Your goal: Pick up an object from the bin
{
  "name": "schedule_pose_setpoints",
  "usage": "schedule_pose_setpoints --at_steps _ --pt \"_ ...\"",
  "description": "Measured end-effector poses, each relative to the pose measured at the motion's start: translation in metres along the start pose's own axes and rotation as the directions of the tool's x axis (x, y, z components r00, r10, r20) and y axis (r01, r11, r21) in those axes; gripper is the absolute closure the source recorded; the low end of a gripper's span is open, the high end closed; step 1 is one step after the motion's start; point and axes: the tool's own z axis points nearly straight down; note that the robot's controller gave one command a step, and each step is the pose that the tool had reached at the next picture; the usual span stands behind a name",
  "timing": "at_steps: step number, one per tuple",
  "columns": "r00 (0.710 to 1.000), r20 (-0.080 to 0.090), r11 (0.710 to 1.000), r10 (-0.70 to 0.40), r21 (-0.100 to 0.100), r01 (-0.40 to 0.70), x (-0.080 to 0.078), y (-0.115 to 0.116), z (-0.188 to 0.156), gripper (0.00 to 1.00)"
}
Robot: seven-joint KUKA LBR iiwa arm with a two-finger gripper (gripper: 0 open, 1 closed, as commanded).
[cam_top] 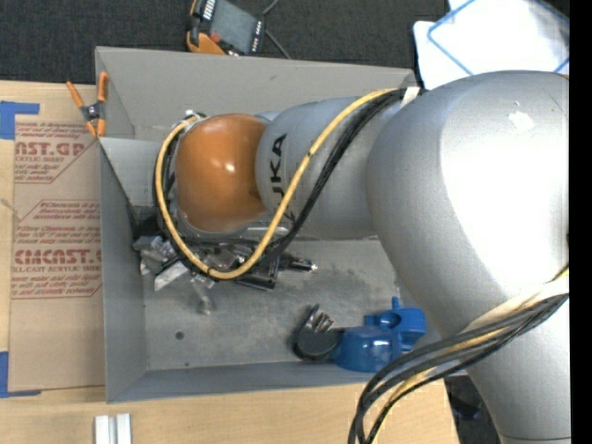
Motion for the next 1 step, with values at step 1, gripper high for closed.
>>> schedule_pose_setpoints --at_steps 1 --pt "1.0 0.017 1.0 0.0 0.004 0.0 -0.0052 0.0 -0.0051 1.0"
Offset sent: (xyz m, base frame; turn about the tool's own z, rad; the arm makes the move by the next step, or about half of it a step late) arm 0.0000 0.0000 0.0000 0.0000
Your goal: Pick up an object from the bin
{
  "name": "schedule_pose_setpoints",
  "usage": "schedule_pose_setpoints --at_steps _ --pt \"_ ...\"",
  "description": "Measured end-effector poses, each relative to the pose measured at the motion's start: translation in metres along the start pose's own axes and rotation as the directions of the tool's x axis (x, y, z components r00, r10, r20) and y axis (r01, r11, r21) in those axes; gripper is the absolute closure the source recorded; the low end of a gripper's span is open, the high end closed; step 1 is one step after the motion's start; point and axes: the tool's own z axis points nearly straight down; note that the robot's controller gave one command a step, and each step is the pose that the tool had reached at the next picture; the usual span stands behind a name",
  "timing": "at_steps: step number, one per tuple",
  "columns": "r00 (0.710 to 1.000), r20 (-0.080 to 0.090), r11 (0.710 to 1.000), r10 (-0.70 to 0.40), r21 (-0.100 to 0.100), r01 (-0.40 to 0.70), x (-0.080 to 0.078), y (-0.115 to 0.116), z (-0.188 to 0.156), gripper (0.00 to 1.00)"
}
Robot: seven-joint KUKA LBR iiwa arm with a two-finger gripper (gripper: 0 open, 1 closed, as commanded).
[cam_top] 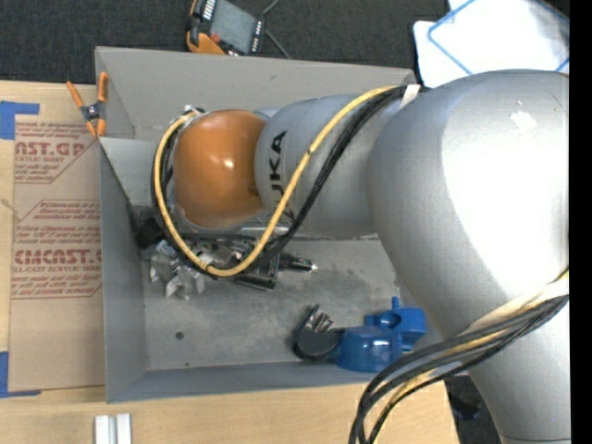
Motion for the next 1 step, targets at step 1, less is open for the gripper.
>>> schedule_pose_setpoints --at_steps 1 --pt "1.0 0.0 1.0 0.0 0.0 0.0 -0.0001 -0.0001 -0.0003 1.0"
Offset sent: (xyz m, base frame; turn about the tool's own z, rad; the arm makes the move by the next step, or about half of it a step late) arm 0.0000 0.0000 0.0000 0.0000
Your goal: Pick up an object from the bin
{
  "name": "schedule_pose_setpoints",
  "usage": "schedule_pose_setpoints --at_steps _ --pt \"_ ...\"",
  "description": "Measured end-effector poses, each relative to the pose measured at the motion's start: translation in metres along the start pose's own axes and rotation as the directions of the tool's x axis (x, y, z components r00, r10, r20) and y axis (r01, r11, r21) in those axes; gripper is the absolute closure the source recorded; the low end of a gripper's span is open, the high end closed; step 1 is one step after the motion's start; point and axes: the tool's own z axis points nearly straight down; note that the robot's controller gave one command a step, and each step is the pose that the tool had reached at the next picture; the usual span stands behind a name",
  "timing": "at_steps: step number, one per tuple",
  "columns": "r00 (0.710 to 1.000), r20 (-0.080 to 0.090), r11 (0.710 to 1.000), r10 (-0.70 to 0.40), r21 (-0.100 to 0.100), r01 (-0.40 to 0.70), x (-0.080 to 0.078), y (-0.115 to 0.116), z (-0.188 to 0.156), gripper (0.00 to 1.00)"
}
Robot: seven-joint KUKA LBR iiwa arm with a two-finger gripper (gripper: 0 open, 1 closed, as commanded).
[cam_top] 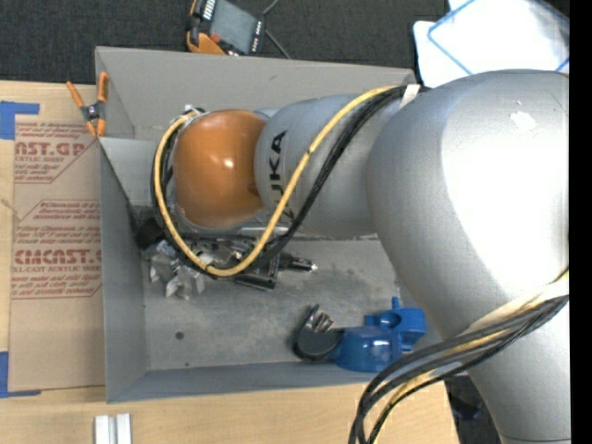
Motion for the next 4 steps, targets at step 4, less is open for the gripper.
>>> schedule_pose_setpoints --at_steps 4 --pt "0.959 0.009 0.959 -0.283 0.002 0.283 0.021 0.022 -0.038 1.0"
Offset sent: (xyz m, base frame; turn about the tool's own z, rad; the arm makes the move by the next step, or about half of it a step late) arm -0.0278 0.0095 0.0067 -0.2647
